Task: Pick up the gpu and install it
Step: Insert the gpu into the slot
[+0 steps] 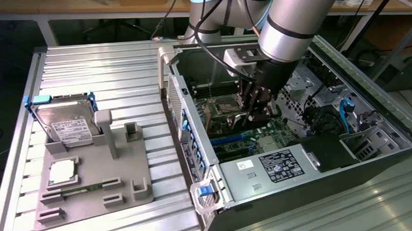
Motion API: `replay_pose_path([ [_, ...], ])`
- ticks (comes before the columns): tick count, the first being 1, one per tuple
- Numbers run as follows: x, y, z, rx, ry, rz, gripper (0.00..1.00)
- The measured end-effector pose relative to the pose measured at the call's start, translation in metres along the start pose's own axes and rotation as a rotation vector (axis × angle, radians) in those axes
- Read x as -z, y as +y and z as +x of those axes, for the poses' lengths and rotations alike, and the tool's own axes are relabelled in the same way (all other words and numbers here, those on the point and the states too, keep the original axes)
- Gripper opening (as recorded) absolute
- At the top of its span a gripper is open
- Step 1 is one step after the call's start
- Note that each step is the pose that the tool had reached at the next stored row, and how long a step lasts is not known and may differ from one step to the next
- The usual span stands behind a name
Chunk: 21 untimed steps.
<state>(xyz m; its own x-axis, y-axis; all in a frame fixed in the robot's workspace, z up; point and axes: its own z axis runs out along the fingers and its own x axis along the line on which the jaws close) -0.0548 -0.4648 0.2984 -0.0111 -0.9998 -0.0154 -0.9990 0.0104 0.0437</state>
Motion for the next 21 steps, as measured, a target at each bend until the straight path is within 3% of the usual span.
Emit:
replay_pose_path([
  [21,-0.0089,-0.0004,0.0001,-0.001,0.0000,0.0000,0.27],
])
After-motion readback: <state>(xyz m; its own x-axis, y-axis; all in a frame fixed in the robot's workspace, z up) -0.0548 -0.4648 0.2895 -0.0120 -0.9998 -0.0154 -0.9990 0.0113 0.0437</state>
